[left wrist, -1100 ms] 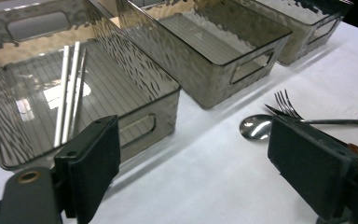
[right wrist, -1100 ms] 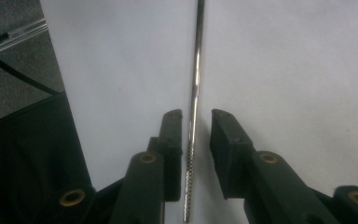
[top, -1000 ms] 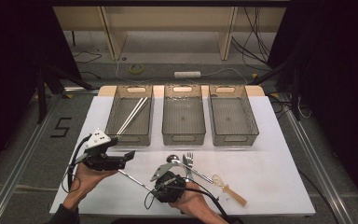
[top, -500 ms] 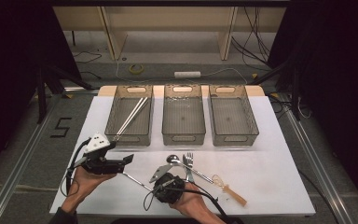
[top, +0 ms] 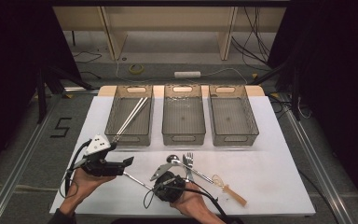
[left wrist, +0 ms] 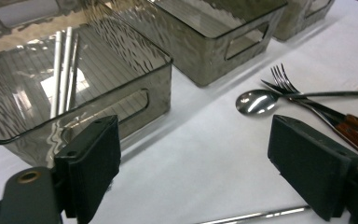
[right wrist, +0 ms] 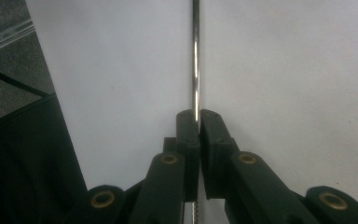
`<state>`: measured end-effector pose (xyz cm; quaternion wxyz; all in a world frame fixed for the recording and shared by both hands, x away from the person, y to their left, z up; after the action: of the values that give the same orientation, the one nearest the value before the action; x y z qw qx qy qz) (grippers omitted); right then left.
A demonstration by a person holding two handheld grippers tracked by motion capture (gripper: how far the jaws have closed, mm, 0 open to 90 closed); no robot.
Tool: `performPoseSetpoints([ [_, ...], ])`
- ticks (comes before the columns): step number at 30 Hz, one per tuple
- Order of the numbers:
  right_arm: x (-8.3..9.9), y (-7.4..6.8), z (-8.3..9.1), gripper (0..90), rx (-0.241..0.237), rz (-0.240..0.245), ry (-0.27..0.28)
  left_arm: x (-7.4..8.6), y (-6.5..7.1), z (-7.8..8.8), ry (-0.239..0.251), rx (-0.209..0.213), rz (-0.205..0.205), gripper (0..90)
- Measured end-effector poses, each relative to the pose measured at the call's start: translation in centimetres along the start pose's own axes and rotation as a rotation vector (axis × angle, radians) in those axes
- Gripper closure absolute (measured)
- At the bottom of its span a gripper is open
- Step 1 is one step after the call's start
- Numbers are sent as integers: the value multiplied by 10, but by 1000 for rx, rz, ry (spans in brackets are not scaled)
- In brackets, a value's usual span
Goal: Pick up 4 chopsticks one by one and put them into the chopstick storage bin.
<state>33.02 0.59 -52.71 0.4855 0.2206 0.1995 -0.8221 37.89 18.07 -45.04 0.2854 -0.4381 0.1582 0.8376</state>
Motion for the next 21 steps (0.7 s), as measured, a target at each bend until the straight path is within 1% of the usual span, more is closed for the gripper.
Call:
performPoseSetpoints([
  [1,-1,0,1,876,-1,2,2,1,1,-1,-13,10,-12,172],
  [2,-1,1,3,876,-3,6,0,3,3,-2,-29,20,-36,174],
  [5,-4,3,8,876,1,10,-5,11,11,-7,-104,61,-104,180],
  [6,-4,4,9,876,-1,16,-5,14,14,-9,-129,76,-135,184],
  [7,-5,4,10,877,-3,20,-6,15,16,-10,-142,86,-145,189],
  [9,-5,5,12,876,-5,22,-14,20,21,-14,-190,120,-186,197],
  [12,-6,7,14,876,-6,35,-29,29,26,-20,-252,143,-243,211],
  [14,-6,8,16,876,-10,38,-34,34,30,-23,-278,164,-266,222],
  [15,-7,8,17,876,-11,39,-37,36,30,-24,-294,171,-288,226],
  [17,-8,9,18,876,-17,46,-42,40,33,-27,-323,180,-319,228],
  [19,-9,10,20,876,-19,55,-48,42,34,-29,-341,181,-350,229],
  [21,-9,10,22,876,-23,58,-53,44,36,-32,-347,190,-362,232],
])
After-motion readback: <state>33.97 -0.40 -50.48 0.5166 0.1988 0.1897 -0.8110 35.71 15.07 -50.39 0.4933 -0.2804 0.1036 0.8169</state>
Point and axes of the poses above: each handheld gripper's, and its own axes: z roughly backward along the jaws, x roughly out of its underside, y roughly to its right, the point moved 6 cm from there along -z, roughly forward along the jaws, and after that the axes turned 2 degrees about -x, right-handed, at the moved point
